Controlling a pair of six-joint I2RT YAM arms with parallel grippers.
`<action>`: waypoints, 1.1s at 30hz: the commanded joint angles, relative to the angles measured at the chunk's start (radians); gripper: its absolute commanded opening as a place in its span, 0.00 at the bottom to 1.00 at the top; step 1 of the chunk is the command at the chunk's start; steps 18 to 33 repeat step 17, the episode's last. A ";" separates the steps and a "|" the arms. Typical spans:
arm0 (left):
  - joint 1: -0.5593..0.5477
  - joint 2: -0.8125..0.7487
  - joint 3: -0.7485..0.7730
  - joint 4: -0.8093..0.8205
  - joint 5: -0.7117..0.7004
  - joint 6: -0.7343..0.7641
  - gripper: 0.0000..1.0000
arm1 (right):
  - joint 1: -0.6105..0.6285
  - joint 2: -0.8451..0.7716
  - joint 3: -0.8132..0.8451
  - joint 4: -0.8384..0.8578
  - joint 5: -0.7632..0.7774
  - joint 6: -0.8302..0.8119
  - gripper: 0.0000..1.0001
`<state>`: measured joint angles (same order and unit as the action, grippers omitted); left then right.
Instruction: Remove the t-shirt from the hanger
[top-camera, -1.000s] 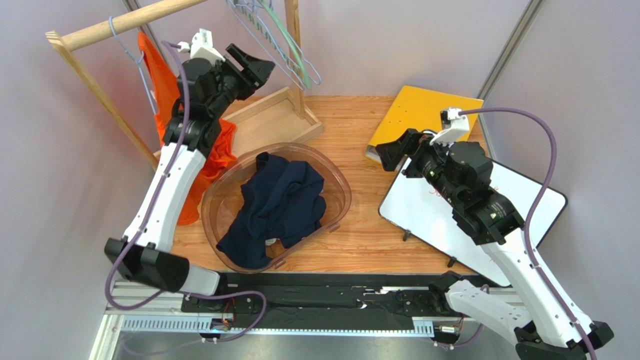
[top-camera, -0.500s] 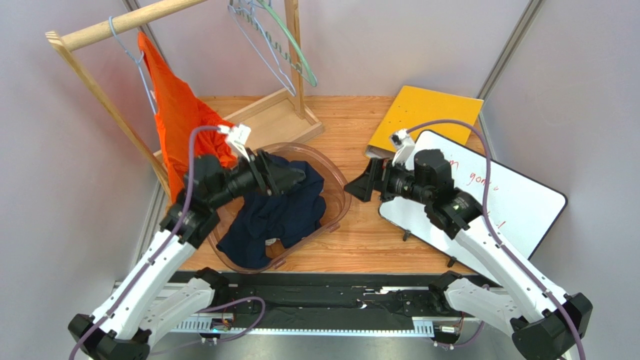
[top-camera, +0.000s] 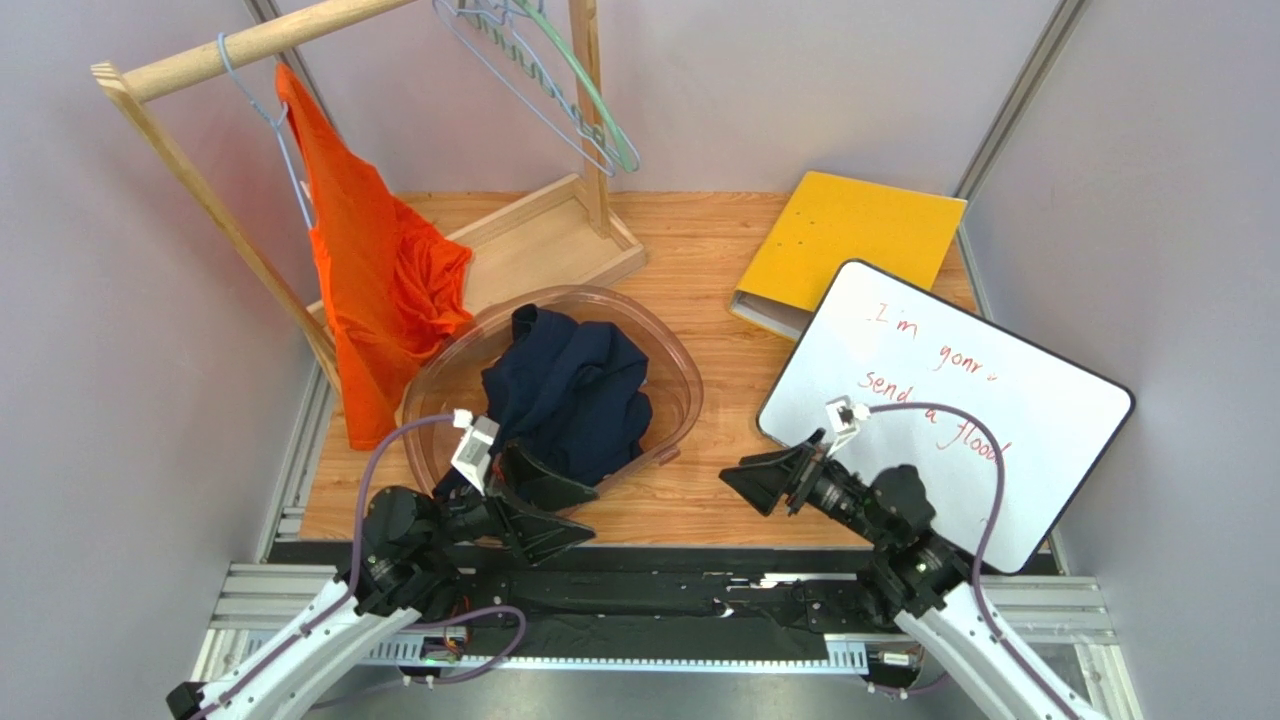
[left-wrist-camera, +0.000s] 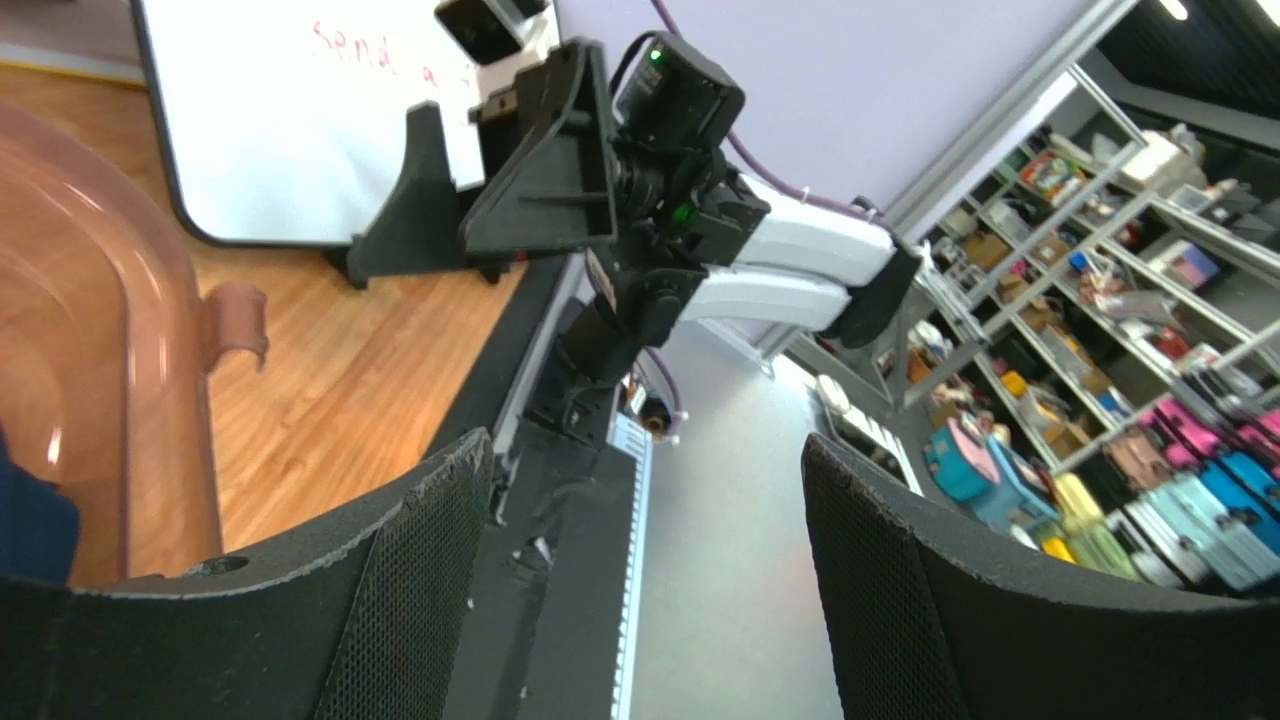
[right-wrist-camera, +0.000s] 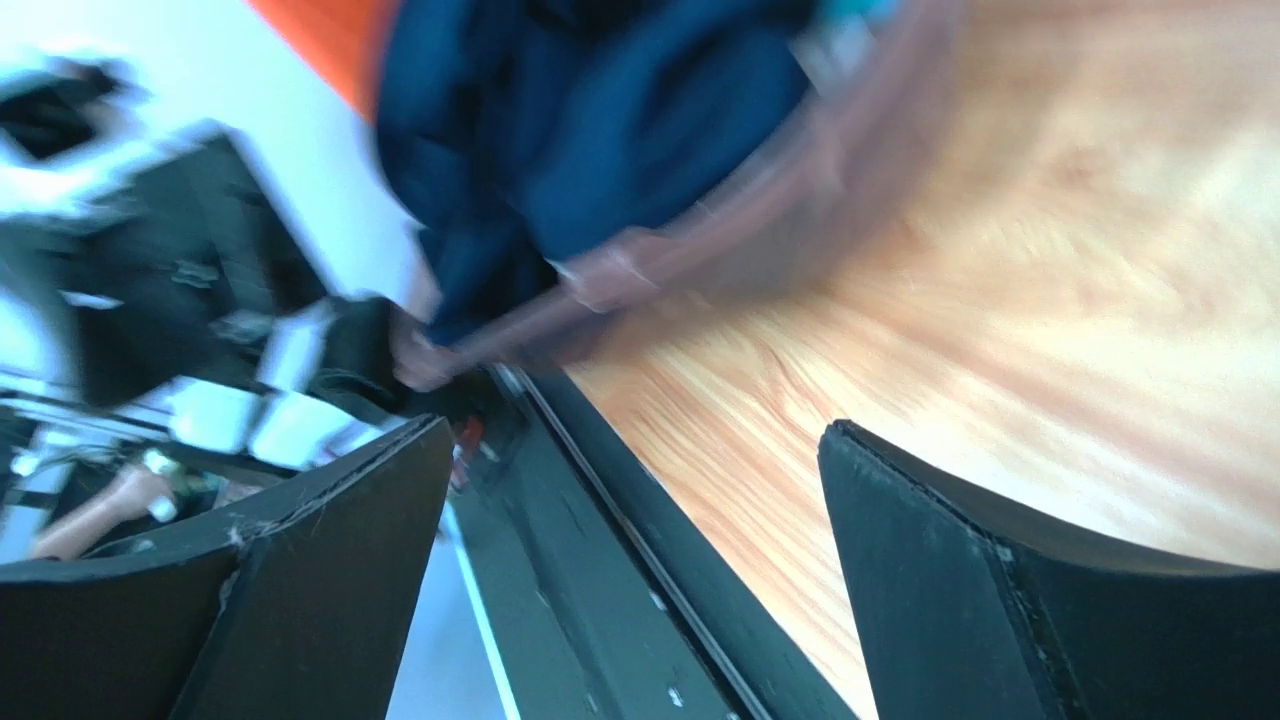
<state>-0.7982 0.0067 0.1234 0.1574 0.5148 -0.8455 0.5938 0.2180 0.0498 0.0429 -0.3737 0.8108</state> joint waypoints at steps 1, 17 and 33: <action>-0.009 -0.062 -0.062 0.111 0.085 -0.062 0.80 | 0.008 -0.277 -0.134 -0.019 0.120 0.080 1.00; -0.015 -0.134 -0.166 0.136 0.077 -0.078 0.80 | 0.011 -0.264 -0.131 -0.195 0.285 0.030 1.00; -0.015 -0.134 -0.166 0.136 0.077 -0.078 0.80 | 0.011 -0.264 -0.131 -0.195 0.285 0.030 1.00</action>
